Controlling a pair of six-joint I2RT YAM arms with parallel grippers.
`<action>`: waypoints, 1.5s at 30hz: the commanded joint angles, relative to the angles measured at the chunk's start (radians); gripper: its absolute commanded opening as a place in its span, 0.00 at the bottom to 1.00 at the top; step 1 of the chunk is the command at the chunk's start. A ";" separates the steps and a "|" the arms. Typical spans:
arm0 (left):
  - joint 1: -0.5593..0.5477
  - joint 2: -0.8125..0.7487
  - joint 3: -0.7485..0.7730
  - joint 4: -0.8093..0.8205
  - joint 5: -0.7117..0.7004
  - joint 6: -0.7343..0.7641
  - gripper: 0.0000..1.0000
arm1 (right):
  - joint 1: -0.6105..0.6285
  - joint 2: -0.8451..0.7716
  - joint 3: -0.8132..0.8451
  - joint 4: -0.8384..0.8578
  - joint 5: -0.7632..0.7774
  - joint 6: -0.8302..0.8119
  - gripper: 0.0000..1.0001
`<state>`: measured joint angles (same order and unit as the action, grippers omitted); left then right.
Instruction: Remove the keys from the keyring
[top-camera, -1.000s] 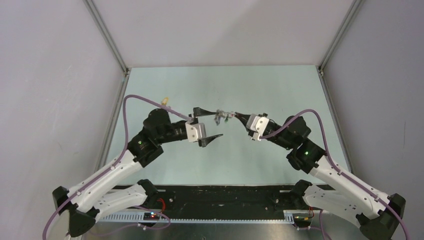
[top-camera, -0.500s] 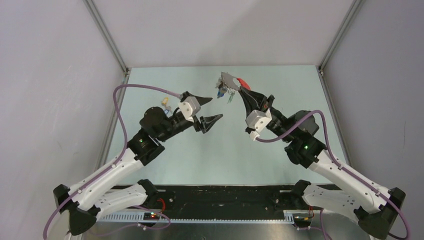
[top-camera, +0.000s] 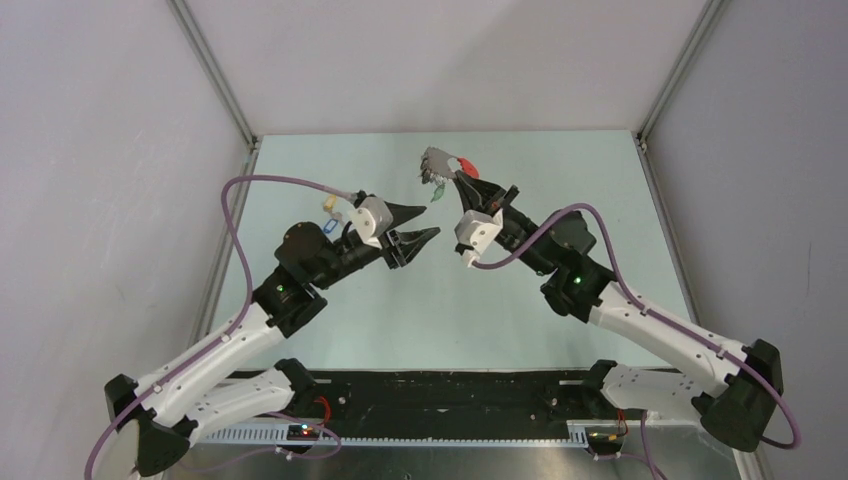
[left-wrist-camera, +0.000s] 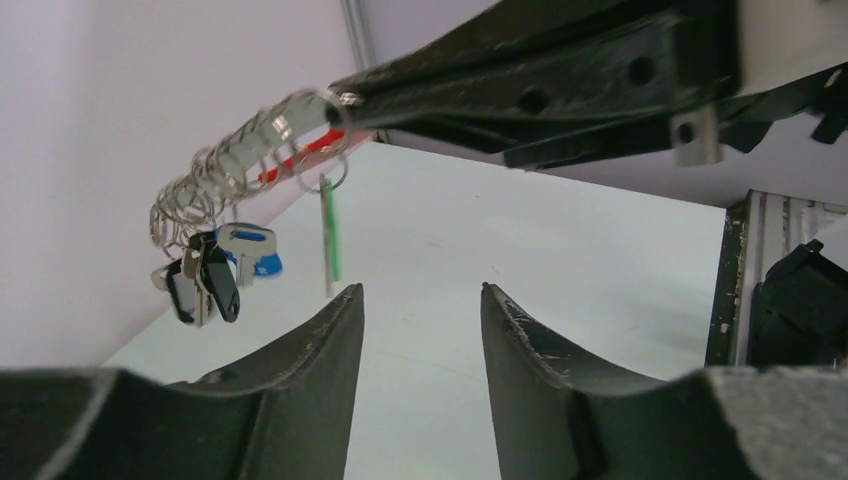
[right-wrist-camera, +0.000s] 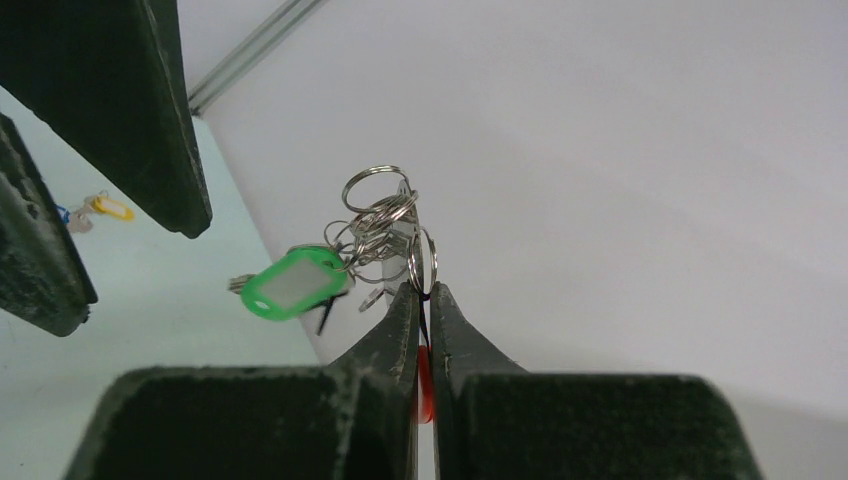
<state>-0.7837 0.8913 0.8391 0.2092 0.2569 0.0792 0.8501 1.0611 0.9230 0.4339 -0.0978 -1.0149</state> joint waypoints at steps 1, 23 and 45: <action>-0.005 -0.015 -0.004 0.049 0.042 0.018 0.50 | 0.012 0.023 0.021 0.140 0.046 -0.023 0.00; -0.005 -0.015 -0.013 0.049 -0.058 0.035 0.55 | 0.142 0.048 0.019 0.167 0.031 -0.113 0.00; -0.003 0.090 0.109 -0.139 -0.124 0.050 0.00 | 0.021 -0.008 -0.033 -0.053 0.157 0.149 0.09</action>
<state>-0.7853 0.9039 0.8520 0.1867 0.1661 0.1150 0.9295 1.1000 0.9184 0.4236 0.0059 -1.0042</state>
